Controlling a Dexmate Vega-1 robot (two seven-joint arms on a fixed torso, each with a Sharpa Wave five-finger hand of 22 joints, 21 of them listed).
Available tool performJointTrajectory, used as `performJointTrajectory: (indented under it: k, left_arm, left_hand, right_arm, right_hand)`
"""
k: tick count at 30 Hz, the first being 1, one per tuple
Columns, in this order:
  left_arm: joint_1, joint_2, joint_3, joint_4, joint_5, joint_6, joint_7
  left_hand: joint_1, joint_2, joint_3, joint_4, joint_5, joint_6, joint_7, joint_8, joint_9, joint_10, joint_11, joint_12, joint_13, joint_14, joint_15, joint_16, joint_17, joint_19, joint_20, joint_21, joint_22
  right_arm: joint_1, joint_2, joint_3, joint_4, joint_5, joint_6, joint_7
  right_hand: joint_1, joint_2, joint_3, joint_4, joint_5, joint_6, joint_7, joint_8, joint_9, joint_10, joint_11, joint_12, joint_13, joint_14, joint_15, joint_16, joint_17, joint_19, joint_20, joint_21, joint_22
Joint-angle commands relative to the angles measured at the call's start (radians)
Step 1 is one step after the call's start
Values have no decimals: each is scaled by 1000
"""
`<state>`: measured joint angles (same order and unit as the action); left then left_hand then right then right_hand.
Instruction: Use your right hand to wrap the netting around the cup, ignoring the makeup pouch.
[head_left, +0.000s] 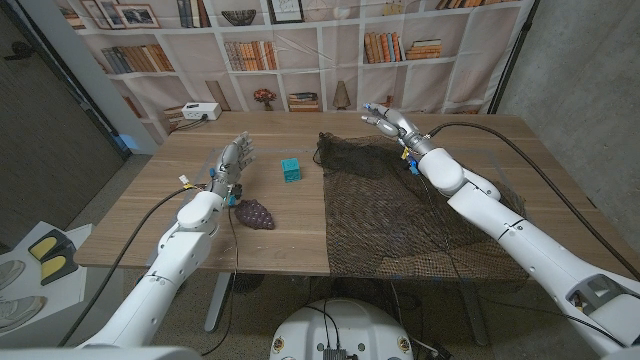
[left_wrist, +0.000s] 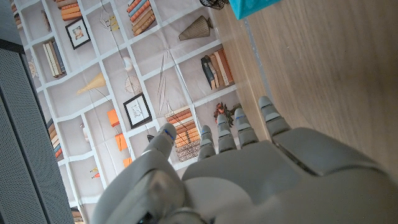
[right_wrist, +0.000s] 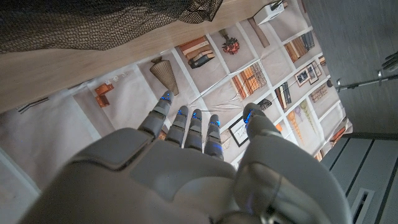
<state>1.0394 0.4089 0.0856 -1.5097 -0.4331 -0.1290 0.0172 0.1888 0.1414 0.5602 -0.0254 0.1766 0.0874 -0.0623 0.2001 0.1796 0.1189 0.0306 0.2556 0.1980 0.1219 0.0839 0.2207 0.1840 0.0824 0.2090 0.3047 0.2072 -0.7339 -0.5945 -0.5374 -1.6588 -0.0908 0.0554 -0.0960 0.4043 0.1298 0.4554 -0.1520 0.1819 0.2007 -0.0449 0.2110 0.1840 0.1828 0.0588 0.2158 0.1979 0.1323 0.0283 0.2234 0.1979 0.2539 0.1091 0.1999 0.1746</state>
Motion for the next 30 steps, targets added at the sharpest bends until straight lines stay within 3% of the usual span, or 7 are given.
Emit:
performJointTrajectory:
  k: [1,8,30]
  left_arm:
    - [11,-1,-11,9,-10,-18,-22]
    - [7,3,-12,28,-24,-32,-60]
    - [14,13,-23,24,-41,-29,-87]
  left_hand:
    - [13,4,9,2,1,9,-1,4,1,9,4,6,2,9,2,1,3,6,3,4,2]
    - [15,4,13,1,1,18,0,5,1,16,3,7,2,15,5,0,3,9,4,6,3]
    - [28,-3,27,-14,6,45,3,5,2,49,3,11,4,64,4,5,1,22,5,11,5]
  right_arm:
    - [65,-9,-91,-75,-238,-110,64]
    - [118,5,-163,-98,-384,-158,115]
    - [197,64,-252,-87,-576,-148,264]
  right_hand:
    - [9,1,3,-4,5,11,-2,3,4,17,-5,7,3,13,-10,11,4,10,-10,7,5]
    - [24,14,10,-5,7,42,-3,9,5,39,-22,11,4,44,-33,22,7,36,-8,15,6]
    - [53,31,20,-4,6,72,-10,8,6,66,-43,9,5,77,-69,36,14,67,-15,23,6]
